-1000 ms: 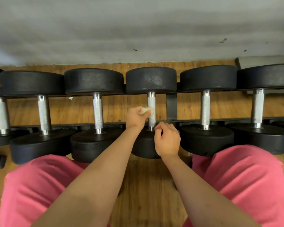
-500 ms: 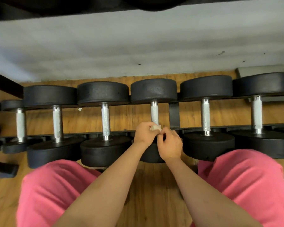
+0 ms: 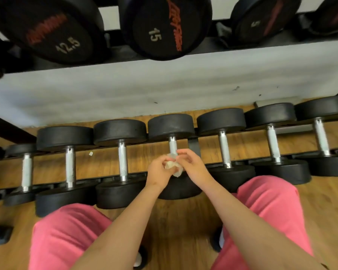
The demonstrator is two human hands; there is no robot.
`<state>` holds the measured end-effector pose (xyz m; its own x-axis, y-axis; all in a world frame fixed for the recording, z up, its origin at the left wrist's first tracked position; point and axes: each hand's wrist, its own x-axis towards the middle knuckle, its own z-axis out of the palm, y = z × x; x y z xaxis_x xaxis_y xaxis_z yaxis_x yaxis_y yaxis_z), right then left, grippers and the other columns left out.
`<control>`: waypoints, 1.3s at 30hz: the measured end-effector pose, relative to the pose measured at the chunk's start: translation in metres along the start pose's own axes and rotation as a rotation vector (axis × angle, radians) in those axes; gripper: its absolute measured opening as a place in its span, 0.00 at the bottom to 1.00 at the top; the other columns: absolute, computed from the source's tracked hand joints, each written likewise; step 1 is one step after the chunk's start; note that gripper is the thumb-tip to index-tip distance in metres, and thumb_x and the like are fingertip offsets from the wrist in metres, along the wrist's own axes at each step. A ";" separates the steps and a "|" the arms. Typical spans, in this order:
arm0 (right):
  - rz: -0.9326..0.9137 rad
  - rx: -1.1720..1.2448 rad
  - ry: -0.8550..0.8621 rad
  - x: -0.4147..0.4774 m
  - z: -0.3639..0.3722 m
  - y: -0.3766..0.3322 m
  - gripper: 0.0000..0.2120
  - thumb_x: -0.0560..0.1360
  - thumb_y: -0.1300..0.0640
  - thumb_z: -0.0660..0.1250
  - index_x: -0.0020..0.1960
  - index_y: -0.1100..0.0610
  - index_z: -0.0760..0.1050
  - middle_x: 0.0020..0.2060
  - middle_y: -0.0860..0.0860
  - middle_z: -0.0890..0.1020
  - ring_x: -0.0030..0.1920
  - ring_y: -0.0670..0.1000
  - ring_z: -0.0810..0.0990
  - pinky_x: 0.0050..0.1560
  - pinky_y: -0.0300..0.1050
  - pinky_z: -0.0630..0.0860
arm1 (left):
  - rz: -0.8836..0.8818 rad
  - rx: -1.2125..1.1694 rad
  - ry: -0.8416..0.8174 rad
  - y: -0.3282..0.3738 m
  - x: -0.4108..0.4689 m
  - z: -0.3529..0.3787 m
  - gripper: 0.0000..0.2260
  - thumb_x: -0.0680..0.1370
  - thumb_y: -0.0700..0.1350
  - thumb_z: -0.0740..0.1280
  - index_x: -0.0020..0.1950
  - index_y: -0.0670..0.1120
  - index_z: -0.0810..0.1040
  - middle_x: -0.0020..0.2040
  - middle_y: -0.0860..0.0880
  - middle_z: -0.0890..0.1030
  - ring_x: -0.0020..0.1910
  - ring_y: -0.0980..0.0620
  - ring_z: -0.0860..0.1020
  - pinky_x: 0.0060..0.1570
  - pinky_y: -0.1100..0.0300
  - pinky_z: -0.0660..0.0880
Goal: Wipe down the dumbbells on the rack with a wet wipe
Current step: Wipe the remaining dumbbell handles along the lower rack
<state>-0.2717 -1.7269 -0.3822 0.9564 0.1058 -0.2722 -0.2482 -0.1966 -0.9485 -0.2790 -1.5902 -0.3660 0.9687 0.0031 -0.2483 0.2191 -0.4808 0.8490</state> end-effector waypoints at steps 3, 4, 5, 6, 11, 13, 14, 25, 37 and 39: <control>-0.037 0.048 0.020 -0.007 -0.004 -0.019 0.09 0.78 0.58 0.67 0.58 0.56 0.78 0.53 0.55 0.81 0.54 0.54 0.80 0.54 0.49 0.79 | 0.062 -0.082 0.020 0.021 -0.004 -0.006 0.10 0.73 0.37 0.73 0.46 0.44 0.73 0.40 0.50 0.79 0.38 0.58 0.77 0.36 0.68 0.74; -0.039 0.068 0.025 -0.008 -0.005 -0.026 0.06 0.78 0.60 0.67 0.54 0.57 0.80 0.52 0.57 0.81 0.53 0.57 0.81 0.53 0.52 0.79 | 0.082 -0.091 0.019 0.026 -0.004 -0.009 0.10 0.74 0.37 0.73 0.44 0.44 0.72 0.39 0.48 0.80 0.37 0.56 0.78 0.36 0.64 0.75; -0.033 0.081 0.025 -0.010 -0.007 -0.034 0.05 0.77 0.61 0.68 0.52 0.57 0.80 0.51 0.59 0.82 0.52 0.58 0.81 0.52 0.54 0.80 | 0.099 -0.087 0.020 0.031 -0.003 -0.011 0.10 0.74 0.37 0.72 0.42 0.45 0.71 0.40 0.46 0.80 0.37 0.55 0.78 0.37 0.61 0.76; -0.022 0.095 0.016 -0.012 -0.009 -0.041 0.03 0.77 0.61 0.68 0.50 0.56 0.80 0.50 0.60 0.82 0.51 0.59 0.82 0.51 0.55 0.81 | 0.114 -0.073 0.019 0.036 -0.003 -0.014 0.10 0.74 0.37 0.72 0.41 0.46 0.71 0.40 0.45 0.80 0.38 0.54 0.77 0.37 0.61 0.75; -0.019 0.113 -0.031 -0.028 -0.022 -0.069 0.05 0.75 0.63 0.71 0.50 0.57 0.78 0.46 0.56 0.82 0.41 0.48 0.84 0.45 0.44 0.82 | 0.235 0.024 -0.003 0.056 -0.006 -0.023 0.07 0.71 0.38 0.73 0.42 0.42 0.75 0.39 0.47 0.78 0.39 0.54 0.74 0.39 0.63 0.72; -0.020 0.097 -0.006 -0.033 -0.030 -0.073 0.09 0.74 0.64 0.72 0.52 0.57 0.77 0.44 0.57 0.82 0.41 0.50 0.84 0.45 0.45 0.83 | 0.279 0.071 -0.082 0.061 -0.006 -0.027 0.08 0.71 0.39 0.75 0.44 0.44 0.76 0.44 0.49 0.78 0.43 0.53 0.75 0.43 0.61 0.72; -0.014 0.077 0.024 -0.036 -0.034 -0.074 0.11 0.73 0.64 0.72 0.54 0.57 0.77 0.44 0.56 0.82 0.41 0.50 0.83 0.44 0.43 0.82 | 0.280 0.093 -0.122 0.062 -0.006 -0.029 0.10 0.71 0.40 0.76 0.47 0.47 0.76 0.48 0.49 0.77 0.46 0.53 0.76 0.46 0.61 0.73; 0.022 0.090 0.442 -0.056 -0.122 -0.042 0.10 0.74 0.66 0.71 0.53 0.57 0.78 0.51 0.56 0.82 0.52 0.52 0.80 0.54 0.42 0.76 | 0.296 0.390 0.004 0.038 -0.021 -0.037 0.22 0.79 0.48 0.67 0.72 0.47 0.68 0.70 0.49 0.69 0.68 0.52 0.70 0.63 0.62 0.68; 0.114 0.075 0.520 -0.046 -0.175 -0.001 0.05 0.75 0.63 0.70 0.47 0.55 0.77 0.47 0.54 0.82 0.50 0.53 0.80 0.56 0.46 0.76 | 0.298 0.590 -0.150 0.039 -0.023 0.012 0.30 0.79 0.50 0.68 0.77 0.47 0.59 0.76 0.48 0.62 0.72 0.49 0.65 0.68 0.56 0.67; 0.120 0.084 0.522 -0.041 -0.178 0.001 0.05 0.75 0.63 0.70 0.46 0.54 0.77 0.47 0.55 0.82 0.51 0.53 0.81 0.57 0.47 0.77 | 0.311 0.606 -0.152 0.046 -0.017 0.017 0.30 0.79 0.50 0.68 0.78 0.47 0.59 0.77 0.48 0.62 0.74 0.49 0.64 0.69 0.56 0.66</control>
<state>-0.2839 -1.9049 -0.3434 0.8645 -0.4153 -0.2831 -0.3513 -0.0962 -0.9313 -0.2877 -1.6272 -0.3311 0.9392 -0.3152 -0.1362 -0.2120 -0.8443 0.4921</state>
